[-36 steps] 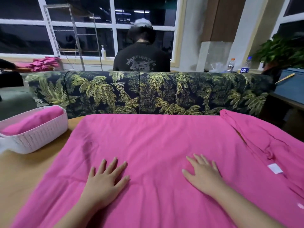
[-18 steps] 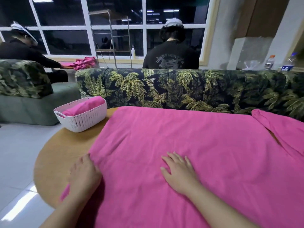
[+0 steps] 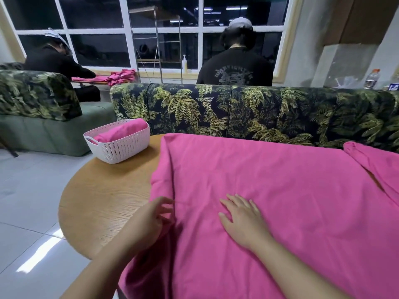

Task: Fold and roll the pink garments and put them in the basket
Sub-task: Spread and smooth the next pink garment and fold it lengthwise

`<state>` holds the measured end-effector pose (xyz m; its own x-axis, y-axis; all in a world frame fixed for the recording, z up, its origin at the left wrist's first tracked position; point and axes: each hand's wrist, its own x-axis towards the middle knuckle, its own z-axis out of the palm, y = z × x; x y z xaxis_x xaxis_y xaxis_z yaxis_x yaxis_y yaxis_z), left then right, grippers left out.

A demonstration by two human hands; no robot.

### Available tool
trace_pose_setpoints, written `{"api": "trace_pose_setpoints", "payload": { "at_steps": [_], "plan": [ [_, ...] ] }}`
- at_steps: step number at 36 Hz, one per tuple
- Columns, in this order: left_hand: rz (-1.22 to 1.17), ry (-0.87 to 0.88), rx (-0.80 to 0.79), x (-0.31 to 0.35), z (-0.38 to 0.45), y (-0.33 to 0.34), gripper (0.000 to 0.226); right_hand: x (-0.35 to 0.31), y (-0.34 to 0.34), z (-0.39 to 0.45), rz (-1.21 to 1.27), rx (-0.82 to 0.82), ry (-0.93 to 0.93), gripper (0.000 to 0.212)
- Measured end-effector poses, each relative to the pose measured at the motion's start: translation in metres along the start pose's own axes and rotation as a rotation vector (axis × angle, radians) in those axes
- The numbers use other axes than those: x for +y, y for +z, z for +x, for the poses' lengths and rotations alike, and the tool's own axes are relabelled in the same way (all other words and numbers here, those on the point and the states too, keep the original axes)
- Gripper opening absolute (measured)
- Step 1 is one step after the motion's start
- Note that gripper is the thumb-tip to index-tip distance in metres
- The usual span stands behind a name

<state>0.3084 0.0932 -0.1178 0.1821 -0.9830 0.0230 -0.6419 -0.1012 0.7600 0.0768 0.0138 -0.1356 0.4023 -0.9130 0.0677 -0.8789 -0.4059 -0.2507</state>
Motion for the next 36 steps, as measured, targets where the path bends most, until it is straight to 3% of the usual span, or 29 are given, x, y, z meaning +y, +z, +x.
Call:
{"api": "trace_pose_setpoints", "payload": {
  "at_steps": [4, 8, 10, 16, 21, 24, 27, 32, 36],
  "plan": [
    [0.217, -0.027, 0.172, -0.009, -0.009, -0.002, 0.036, 0.0, 0.0, -0.001, 0.01, 0.008, -0.004, 0.05],
    [0.285, -0.197, 0.145, -0.02, -0.015, -0.003, 0.081, -0.001, 0.0, -0.002, 0.002, 0.017, -0.015, 0.049],
    [0.191, -0.231, 0.168, -0.019, -0.018, -0.003, 0.088, -0.002, -0.001, -0.002, 0.001, 0.016, -0.021, 0.048],
    [-0.052, -0.193, 0.284, -0.018, -0.02, 0.004, 0.04, -0.001, -0.001, -0.004, 0.0, 0.006, -0.025, 0.048],
    [-0.24, -0.151, 0.345, -0.02, -0.02, -0.005, 0.033, -0.002, 0.0, -0.003, 0.024, 0.048, -0.091, 0.045],
    [-0.334, -0.102, 0.333, -0.019, -0.021, -0.009, 0.033, -0.008, -0.004, -0.003, 0.09, -0.004, -0.285, 0.05],
    [-0.357, -0.052, 0.27, -0.017, -0.023, -0.011, 0.038, -0.014, -0.003, 0.002, 0.072, -0.109, -0.418, 0.067],
    [-0.477, -0.093, 0.177, -0.011, -0.03, -0.007, 0.055, -0.055, -0.013, 0.009, 0.023, -0.079, -0.307, 0.026],
    [-0.574, -0.176, 0.068, -0.01, -0.034, 0.0, 0.093, -0.091, 0.002, 0.007, 0.431, 0.002, -0.265, 0.023]
  ]
}}
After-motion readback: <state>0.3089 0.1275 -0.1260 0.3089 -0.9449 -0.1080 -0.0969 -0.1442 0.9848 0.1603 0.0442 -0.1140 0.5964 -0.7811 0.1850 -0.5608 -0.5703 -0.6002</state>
